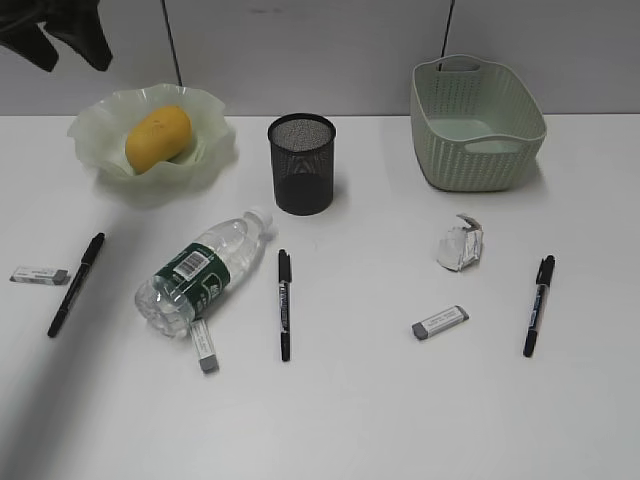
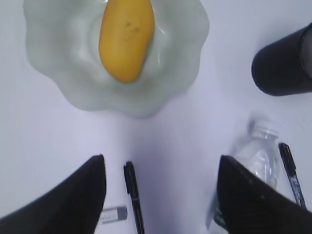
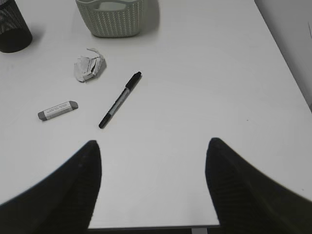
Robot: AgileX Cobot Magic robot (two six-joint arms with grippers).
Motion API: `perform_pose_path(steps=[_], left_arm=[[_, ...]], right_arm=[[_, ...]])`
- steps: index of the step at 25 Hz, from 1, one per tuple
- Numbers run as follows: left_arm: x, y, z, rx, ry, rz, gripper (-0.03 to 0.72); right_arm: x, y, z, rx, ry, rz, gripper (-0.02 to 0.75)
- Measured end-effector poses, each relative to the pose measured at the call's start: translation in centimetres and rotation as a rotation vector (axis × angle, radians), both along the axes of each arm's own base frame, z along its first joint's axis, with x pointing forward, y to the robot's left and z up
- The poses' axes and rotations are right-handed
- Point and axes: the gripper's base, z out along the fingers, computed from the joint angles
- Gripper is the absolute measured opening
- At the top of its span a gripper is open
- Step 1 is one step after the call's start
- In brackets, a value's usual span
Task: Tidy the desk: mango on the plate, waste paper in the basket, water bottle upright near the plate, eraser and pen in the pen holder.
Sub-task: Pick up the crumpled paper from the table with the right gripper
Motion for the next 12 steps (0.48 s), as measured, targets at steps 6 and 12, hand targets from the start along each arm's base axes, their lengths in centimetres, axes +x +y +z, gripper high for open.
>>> perform_pose_path(steps=[6,12], left_arm=[[-6.2,0.7,0.8,0.005,0.062,0.007,0.536],[-14.4,1.7,0.5,0.008,0.089,0.012,0.533]], right_arm=[[0.0,0.0,0.0,0.0,0.0,0.0,0.53],[0.0,0.0,0.0,0.0,0.0,0.0,0.53]])
